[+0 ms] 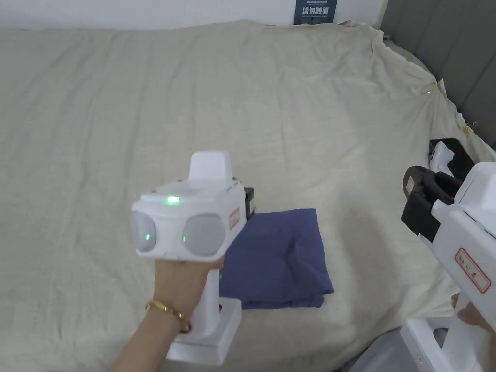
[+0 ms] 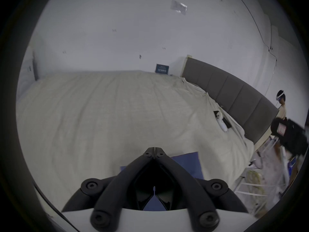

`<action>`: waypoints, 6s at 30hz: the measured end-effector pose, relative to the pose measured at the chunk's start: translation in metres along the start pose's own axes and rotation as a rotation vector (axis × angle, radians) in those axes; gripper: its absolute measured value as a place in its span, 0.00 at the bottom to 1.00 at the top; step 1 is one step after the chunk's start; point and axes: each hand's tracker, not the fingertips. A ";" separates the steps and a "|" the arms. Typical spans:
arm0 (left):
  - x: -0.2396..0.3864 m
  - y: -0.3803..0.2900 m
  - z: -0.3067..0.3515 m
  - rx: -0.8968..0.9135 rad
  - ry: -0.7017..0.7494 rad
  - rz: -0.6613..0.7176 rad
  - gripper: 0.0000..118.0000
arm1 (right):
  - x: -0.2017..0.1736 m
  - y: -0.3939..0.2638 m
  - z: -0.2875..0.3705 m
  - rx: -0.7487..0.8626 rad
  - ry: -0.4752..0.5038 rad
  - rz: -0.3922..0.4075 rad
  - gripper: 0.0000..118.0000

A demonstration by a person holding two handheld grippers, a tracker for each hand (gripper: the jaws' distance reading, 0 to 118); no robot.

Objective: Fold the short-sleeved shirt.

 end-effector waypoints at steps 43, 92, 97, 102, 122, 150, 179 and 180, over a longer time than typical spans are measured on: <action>-0.023 -0.035 0.082 0.328 0.191 -0.070 0.00 | -0.091 -0.090 -0.068 -0.285 0.164 0.041 0.00; -0.152 -0.013 -0.040 -0.368 -0.435 0.389 0.97 | -0.051 -0.005 -0.019 -0.010 0.146 -0.022 0.00; -0.183 -0.051 -0.054 -0.533 -0.566 0.571 0.97 | -0.054 -0.004 -0.021 -0.018 0.152 -0.008 0.00; -0.173 -0.078 -0.070 -0.587 -0.602 0.593 0.97 | -0.056 -0.003 -0.023 -0.030 0.144 0.004 0.00; -0.139 -0.076 -0.113 -0.602 -0.601 0.548 0.24 | -0.054 -0.029 -0.052 -0.147 0.124 0.008 0.00; -0.174 0.004 -0.015 -0.587 -0.146 0.417 0.16 | -0.118 -0.097 -0.073 -0.234 0.269 0.039 0.00; -0.502 0.019 0.088 -0.450 1.335 -0.254 0.71 | -0.110 -0.046 -0.070 -0.127 0.152 0.053 0.00; -0.498 0.025 0.094 -0.387 1.353 -0.247 0.71 | -0.108 -0.046 -0.069 -0.127 0.152 0.055 0.00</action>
